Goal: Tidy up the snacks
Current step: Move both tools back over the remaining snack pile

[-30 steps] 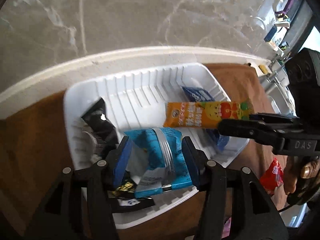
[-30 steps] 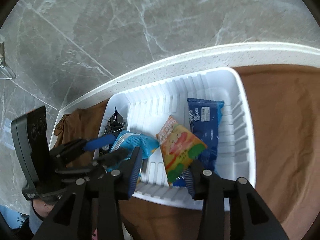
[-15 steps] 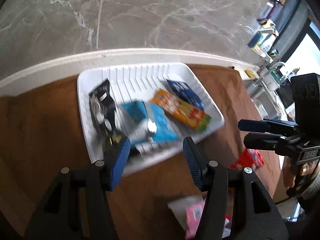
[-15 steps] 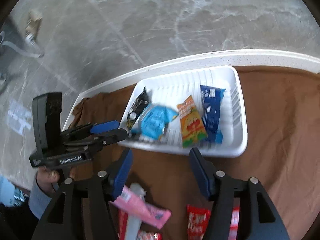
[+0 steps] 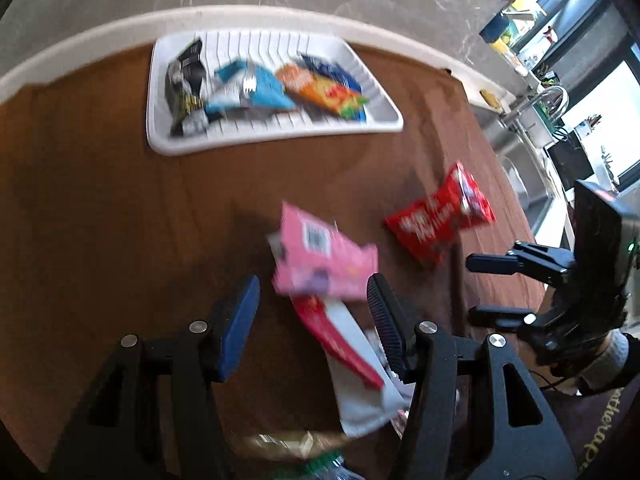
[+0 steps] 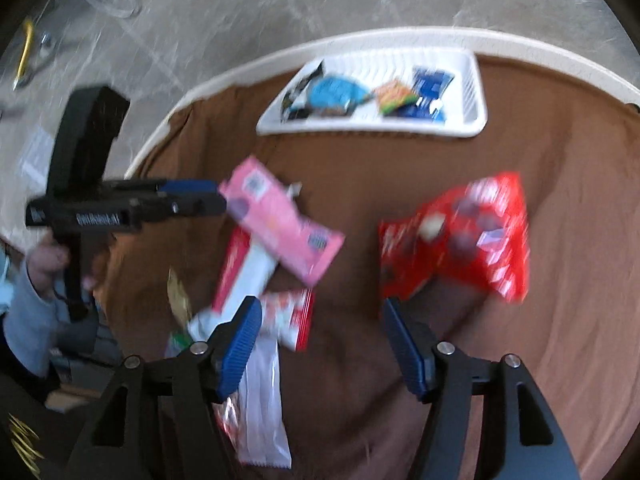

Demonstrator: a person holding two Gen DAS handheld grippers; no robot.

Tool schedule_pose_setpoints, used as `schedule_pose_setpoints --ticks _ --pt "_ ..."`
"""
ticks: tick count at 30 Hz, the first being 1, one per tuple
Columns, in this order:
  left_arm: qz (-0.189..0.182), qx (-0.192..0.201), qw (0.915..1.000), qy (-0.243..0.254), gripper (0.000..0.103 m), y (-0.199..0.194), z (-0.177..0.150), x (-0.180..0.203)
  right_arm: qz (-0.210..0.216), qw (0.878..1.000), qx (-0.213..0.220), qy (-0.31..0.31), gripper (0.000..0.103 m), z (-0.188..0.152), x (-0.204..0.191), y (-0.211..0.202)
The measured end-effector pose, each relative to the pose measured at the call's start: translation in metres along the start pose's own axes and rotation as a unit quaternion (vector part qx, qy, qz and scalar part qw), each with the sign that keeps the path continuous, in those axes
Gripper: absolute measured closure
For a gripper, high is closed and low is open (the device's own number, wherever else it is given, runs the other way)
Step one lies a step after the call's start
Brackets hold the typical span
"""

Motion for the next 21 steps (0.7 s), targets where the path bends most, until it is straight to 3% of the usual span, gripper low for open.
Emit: schedule_pose_setpoints --ticks 9,15,21 --pt "0.0 -0.04 0.9991 -0.015 0.048 0.025 -0.04 0.017 0.0 0.991 -0.073 -0.112 0.037 -0.044 -0.045 0.031" --pt "-0.003 -0.051 0.9986 -0.011 0.048 0.043 -0.047 0.024 -0.061 0.974 -0.101 -0.192 0.037 -0.071 -0.063 0.05" --pt "0.002 -0.058 0.9983 -0.007 0.048 0.054 -0.054 0.026 -0.111 0.963 -0.099 -0.225 0.037 -0.083 -0.066 0.056"
Point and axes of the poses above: each gripper's, at about its wrist camera, not at the fingertips, and y roughly the way its jaws point, x to its right, z to its top, the point moved 7 cm from there along y, roughly the way its jaws point, and after that the axes turned 2 degrees about -x, right-handed, at the moved point
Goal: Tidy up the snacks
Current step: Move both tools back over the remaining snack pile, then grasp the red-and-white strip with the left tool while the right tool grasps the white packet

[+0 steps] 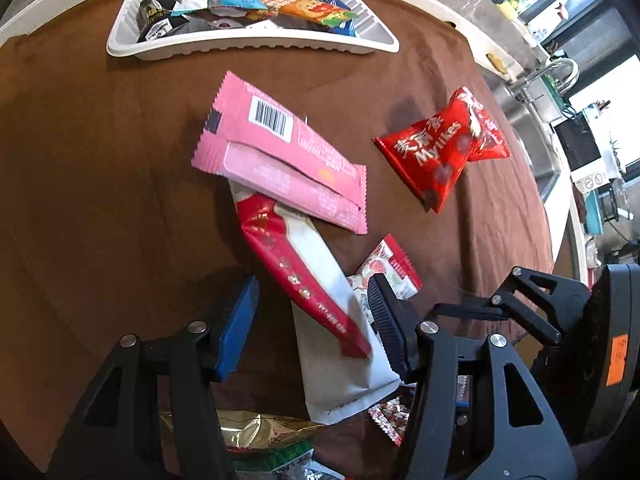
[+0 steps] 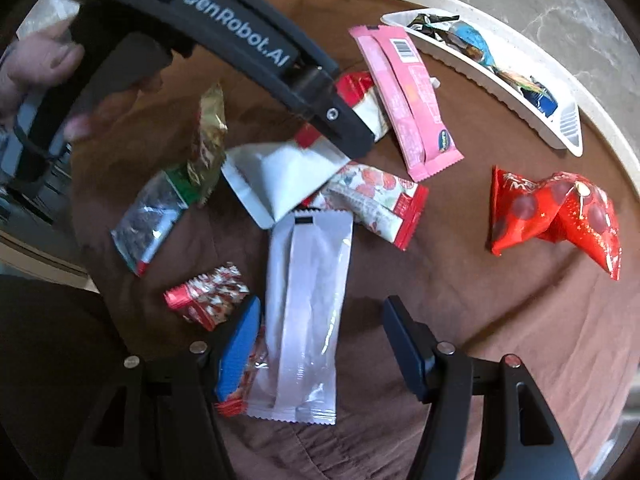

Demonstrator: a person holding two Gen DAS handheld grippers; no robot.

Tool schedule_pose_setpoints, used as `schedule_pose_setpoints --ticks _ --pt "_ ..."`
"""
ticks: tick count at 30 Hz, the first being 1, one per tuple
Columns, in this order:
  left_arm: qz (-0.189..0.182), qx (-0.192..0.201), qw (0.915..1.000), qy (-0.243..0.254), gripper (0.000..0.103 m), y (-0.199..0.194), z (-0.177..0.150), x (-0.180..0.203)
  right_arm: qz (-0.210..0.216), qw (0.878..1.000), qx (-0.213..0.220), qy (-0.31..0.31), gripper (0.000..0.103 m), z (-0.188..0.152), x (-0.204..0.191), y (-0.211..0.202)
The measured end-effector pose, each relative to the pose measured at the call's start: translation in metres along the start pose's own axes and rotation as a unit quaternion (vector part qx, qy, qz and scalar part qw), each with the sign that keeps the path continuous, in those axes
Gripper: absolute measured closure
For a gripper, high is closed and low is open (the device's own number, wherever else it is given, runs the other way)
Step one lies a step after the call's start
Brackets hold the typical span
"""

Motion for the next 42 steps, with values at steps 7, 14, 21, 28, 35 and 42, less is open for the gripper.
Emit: schedule_pose_setpoints --ticks 7,14,21,28,35,42 --pt "-0.002 0.001 1.0 0.0 0.046 0.008 0.001 -0.001 -0.007 1.0 0.004 0.02 0.059 -0.01 0.011 -0.003" --pt "-0.01 0.007 0.9999 0.008 0.047 0.011 0.011 0.005 -0.004 0.999 0.008 0.033 0.07 -0.01 0.014 -0.005" --pt "0.004 0.008 0.9997 0.02 0.067 0.014 0.016 0.006 0.031 0.997 0.02 0.072 0.075 -0.004 0.022 -0.007" --pt "0.0 0.009 0.9997 0.021 0.076 0.014 0.016 0.0 0.06 0.992 0.023 0.104 0.075 -0.001 0.039 -0.007" --pt "-0.012 0.008 0.9996 0.024 0.079 0.01 0.013 -0.001 0.103 0.984 0.028 0.142 0.077 -0.002 0.054 -0.01" --pt "-0.026 0.018 0.9994 0.013 0.081 -0.002 0.012 -0.008 0.176 0.962 0.044 0.205 0.078 0.0 0.073 -0.015"
Point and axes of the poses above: each gripper's, at about its wrist camera, not at the fingertips, and y roughly the way its jaws point, x to its right, z to its top, the point moved 7 cm from there along y, roughly the way its jaws point, and after that the axes turned 2 degrees about -x, right-handed, at the moved point
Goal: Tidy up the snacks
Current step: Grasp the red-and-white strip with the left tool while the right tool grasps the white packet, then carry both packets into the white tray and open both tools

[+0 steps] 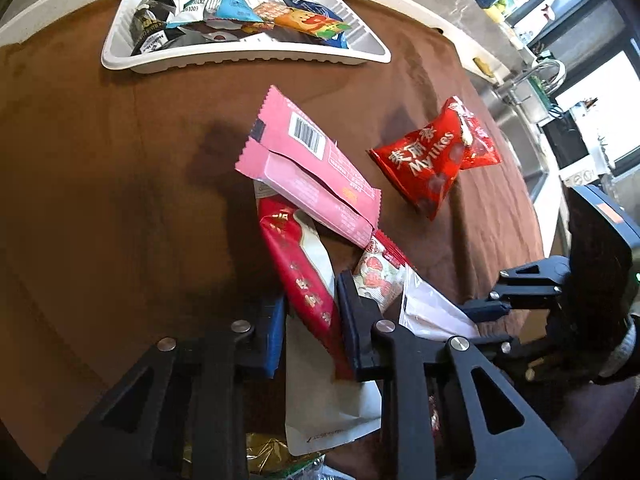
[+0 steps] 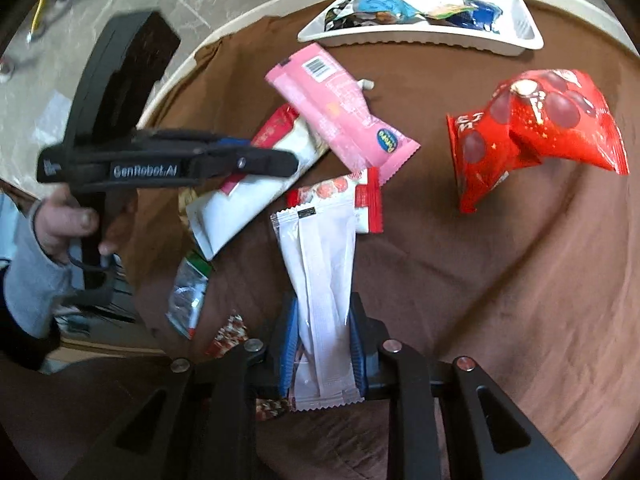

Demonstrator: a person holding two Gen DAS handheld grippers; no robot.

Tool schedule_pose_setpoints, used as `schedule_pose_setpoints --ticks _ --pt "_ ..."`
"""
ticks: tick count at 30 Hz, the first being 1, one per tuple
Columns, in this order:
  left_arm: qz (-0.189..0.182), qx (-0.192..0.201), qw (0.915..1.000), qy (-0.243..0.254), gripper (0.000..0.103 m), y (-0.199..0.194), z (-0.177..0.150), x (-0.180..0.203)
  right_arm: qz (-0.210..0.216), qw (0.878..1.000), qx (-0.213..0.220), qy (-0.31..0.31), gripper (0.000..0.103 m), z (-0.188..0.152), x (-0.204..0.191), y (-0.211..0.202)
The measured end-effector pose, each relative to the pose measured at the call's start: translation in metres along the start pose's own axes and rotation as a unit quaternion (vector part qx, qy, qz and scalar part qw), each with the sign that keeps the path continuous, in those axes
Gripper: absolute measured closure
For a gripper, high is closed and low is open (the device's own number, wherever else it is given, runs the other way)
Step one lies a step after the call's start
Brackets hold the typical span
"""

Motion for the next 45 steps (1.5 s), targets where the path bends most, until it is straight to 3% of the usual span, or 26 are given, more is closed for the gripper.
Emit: schedule_pose_setpoints --ticks 9,18,27,36,45 --pt "-0.04 0.006 0.9988 -0.028 0.081 -0.019 -0.007 -0.012 0.073 0.996 0.019 0.057 0.078 0.006 -0.002 -0.008" --pt "-0.059 0.01 0.9971 -0.047 0.083 -0.039 -0.017 -0.026 0.107 0.991 0.024 0.081 0.078 0.018 -0.005 -0.008" --pt "-0.118 -0.003 0.9895 -0.083 0.084 -0.048 -0.035 -0.033 0.167 0.979 0.02 0.113 0.078 0.034 -0.008 -0.002" --pt "-0.162 0.033 0.9768 -0.136 0.084 -0.084 -0.038 -0.053 0.248 0.955 0.035 0.157 0.078 0.054 -0.009 -0.013" --pt "-0.184 0.091 0.9683 -0.142 0.084 -0.12 -0.001 -0.067 0.279 0.938 0.091 0.184 0.078 0.096 0.014 -0.046"
Point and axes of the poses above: each gripper's, at about its wrist camera, not at the fingertips, and y roughly the way its jaws point, x to its right, z to its top, the point moved 7 cm from there along y, roughly the way its jaws point, and after that the axes turned 2 degrees about -x, right-handed, at the moved point
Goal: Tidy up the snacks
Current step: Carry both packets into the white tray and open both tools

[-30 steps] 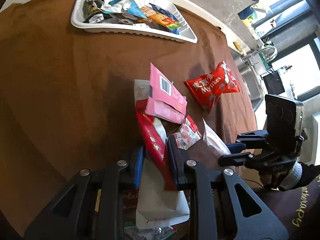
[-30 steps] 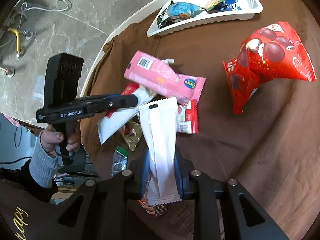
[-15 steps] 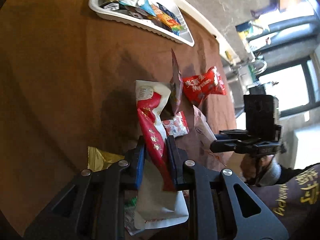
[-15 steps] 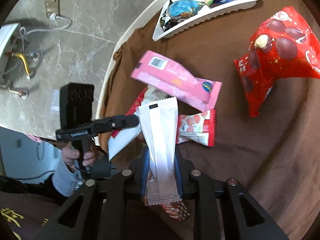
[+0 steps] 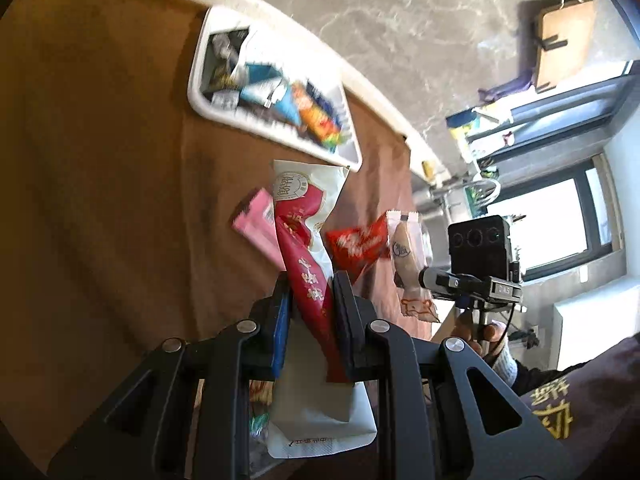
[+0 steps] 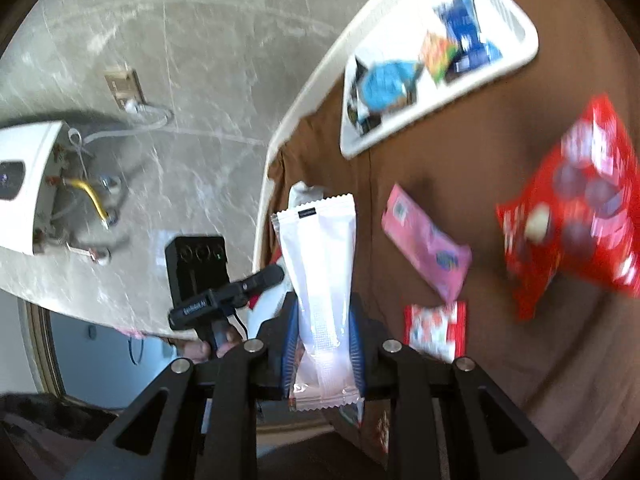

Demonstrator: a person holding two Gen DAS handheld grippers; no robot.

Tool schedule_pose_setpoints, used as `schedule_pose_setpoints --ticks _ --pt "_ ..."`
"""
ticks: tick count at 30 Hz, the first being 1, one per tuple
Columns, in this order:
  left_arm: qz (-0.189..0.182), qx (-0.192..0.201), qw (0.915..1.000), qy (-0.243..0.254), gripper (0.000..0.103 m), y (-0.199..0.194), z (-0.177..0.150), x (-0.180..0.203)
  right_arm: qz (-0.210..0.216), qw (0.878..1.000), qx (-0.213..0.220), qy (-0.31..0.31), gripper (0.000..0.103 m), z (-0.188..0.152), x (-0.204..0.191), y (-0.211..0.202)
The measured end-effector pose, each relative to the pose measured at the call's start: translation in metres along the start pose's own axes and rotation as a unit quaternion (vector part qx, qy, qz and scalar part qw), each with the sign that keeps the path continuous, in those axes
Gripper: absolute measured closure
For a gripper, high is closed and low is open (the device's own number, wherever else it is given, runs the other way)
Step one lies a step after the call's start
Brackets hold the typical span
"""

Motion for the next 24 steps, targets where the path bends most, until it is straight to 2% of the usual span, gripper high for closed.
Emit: schedule_pose_setpoints --ticks 7,15,24 --pt "-0.007 0.035 0.9994 0.005 0.084 -0.002 0.054 0.005 0.001 0.999 0.049 0.015 0.078 0.048 0.004 -0.02" --pt "-0.005 0.049 0.9988 -0.003 0.084 0.021 0.125 -0.005 -0.021 0.995 0.095 0.036 0.078 0.107 0.02 -0.035" --pt "0.034 0.051 0.9981 0.005 0.084 0.066 0.205 -0.023 -0.044 0.99 0.124 0.056 0.078 0.172 0.036 -0.028"
Point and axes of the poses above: each gripper's, at about its wrist camera, not at the fingertips, and y roughly the way its jaws point, x to its right, z to its top, the point moved 7 cm from there along y, roughly the way its jaws point, and after that the axes turned 2 degrees about -x, right-handed, at the moved point
